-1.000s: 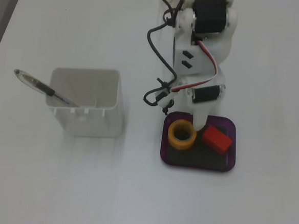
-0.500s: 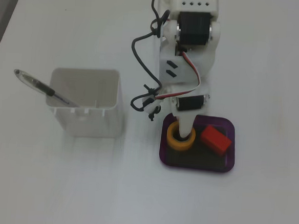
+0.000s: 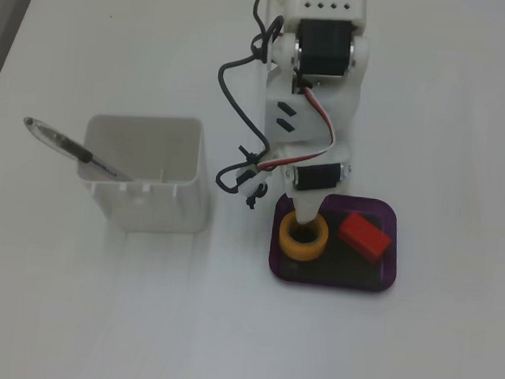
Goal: Remove the yellow tape from the box.
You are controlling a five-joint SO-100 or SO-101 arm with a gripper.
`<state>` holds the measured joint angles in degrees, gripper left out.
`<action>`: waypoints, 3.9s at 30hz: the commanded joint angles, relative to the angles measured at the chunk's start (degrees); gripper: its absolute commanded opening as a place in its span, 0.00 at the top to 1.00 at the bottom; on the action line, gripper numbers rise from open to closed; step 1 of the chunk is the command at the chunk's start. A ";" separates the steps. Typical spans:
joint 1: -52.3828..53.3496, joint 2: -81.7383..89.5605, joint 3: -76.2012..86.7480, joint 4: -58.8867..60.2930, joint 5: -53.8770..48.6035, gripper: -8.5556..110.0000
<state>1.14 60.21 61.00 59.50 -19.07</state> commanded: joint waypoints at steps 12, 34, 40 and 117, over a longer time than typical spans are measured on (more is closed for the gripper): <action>0.09 5.89 -6.59 6.94 0.35 0.93; 0.09 43.86 25.22 14.15 1.32 0.93; 0.18 49.04 45.26 1.14 1.23 0.93; 6.33 135.09 118.65 -3.25 12.39 0.91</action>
<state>7.38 192.57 178.59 57.22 -6.33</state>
